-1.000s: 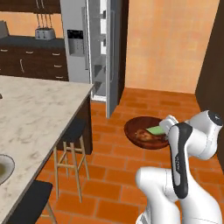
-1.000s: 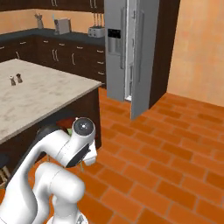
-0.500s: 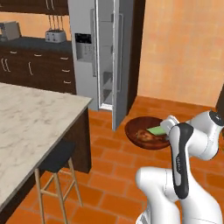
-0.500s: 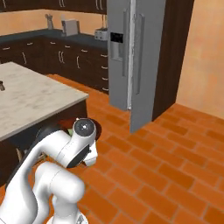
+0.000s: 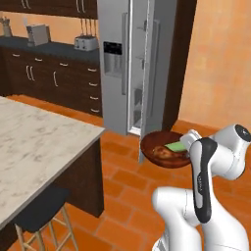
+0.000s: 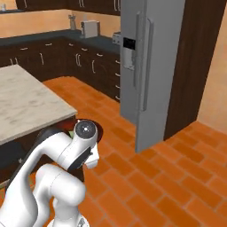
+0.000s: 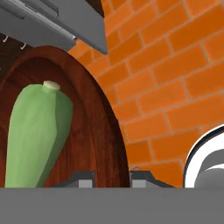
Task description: Pick the chicken drumstick and corn from their plates and place them in the bowl. Then put the bowl in the fridge.
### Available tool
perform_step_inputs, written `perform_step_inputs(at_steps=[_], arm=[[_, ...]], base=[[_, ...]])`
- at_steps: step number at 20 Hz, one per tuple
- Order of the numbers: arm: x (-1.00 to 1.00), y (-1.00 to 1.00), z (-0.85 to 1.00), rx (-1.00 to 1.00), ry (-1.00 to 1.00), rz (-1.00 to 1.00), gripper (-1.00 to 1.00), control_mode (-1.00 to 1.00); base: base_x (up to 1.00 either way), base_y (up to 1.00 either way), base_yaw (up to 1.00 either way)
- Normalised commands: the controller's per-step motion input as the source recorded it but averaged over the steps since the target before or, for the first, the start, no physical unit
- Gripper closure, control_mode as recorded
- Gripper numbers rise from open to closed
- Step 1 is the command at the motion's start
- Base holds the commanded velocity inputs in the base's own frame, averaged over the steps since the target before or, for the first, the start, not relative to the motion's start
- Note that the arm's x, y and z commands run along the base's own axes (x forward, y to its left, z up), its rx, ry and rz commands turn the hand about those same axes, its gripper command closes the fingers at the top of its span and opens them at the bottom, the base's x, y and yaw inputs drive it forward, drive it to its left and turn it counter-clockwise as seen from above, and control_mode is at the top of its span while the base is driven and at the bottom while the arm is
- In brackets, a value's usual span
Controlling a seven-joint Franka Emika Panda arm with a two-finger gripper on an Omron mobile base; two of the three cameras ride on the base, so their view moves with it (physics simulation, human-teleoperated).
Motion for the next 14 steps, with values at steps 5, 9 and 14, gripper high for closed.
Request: perform_step_inputs(at_steps=[5,9,14], arm=[[0.00,0.00,0.00,0.00,0.00,0.00,1.00,1.00],[0.00,0.00,0.00,0.00,0.00,0.00,1.00,1.00],[0.00,0.00,0.00,0.00,0.00,0.00,1.00,1.00]], base=[[1.00,-0.62,0.42],[1.00,-0.55,0.49],[1.00,-0.58,0.52]])
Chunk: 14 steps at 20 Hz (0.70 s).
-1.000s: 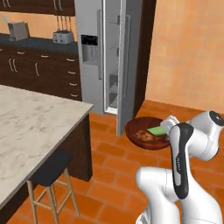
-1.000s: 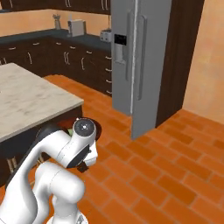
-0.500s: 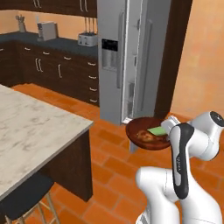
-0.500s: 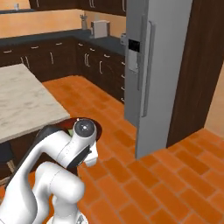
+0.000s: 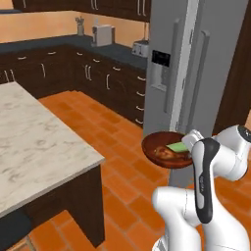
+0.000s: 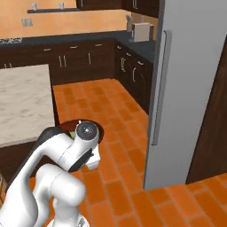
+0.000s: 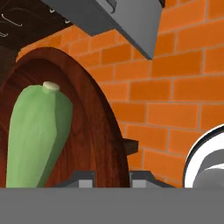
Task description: Pick the chicken drumstick and corn from their plates and place them in the bowl. Then put the bowl in the fridge.
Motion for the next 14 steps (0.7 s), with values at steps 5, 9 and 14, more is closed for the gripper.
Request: perform_step_inputs(at_steps=[5,9,14], arm=[[0.00,0.00,0.00,0.00,0.00,0.00,1.00,1.00],[0.00,0.00,0.00,0.00,0.00,0.00,1.00,1.00],[0.00,0.00,0.00,0.00,0.00,0.00,1.00,1.00]], base=[[0.74,-0.33,0.44],[0.35,-0.06,0.36],[0.27,-0.47,0.18]])
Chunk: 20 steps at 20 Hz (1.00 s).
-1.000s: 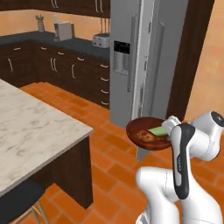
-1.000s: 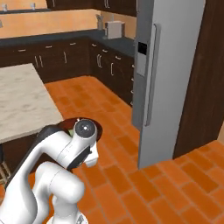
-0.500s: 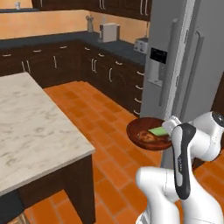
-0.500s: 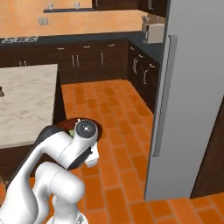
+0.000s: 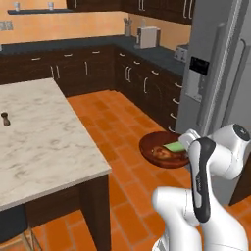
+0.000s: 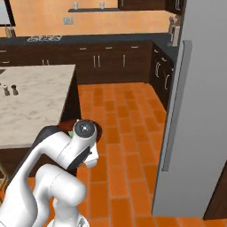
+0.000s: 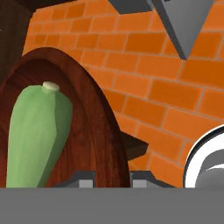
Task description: Pick the chicken drumstick and corn from their plates and place them in the bowl. Then put the bowl in the fridge.
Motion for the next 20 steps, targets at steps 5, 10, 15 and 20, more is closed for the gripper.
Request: perform_step_inputs(at_steps=[5,10,15,20], arm=[[0.00,0.00,0.00,0.00,0.00,0.00,1.00,1.00],[0.00,0.00,0.00,0.00,0.00,0.00,1.00,1.00],[0.00,0.00,0.00,0.00,0.00,0.00,1.00,1.00],[0.00,0.00,0.00,0.00,0.00,0.00,1.00,1.00]], base=[[0.42,-0.68,0.11],[0.62,0.04,0.23],[0.75,-0.03,0.14],[0.98,0.01,0.04]])
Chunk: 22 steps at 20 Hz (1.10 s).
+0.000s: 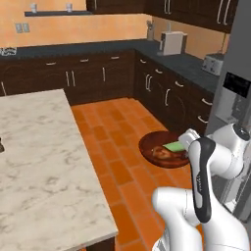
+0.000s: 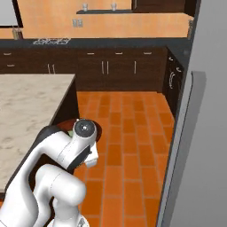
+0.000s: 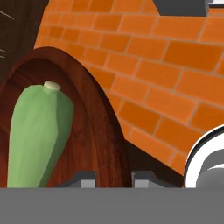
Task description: Pick the chicken drumstick and corn from their plates and place them in the bowl. Then put the bowl in the fridge.
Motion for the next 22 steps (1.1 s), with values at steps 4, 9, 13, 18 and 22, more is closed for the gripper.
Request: perform_step_inputs(at_steps=[4,9,13,18,22], arm=[[0.00,0.00,0.00,0.00,0.00,0.00,1.00,1.00],[0.00,0.00,0.00,0.00,0.00,0.00,1.00,1.00],[0.00,0.00,0.00,0.00,0.00,0.00,1.00,1.00],[0.00,0.00,0.00,0.00,0.00,0.00,1.00,1.00],[0.00,0.00,0.00,0.00,0.00,0.00,1.00,1.00]], base=[[1.00,-0.02,0.00],[1.00,-0.16,0.00],[1.00,-0.33,-0.21],[0.81,-0.15,-0.51],[0.07,0.02,-0.84]])
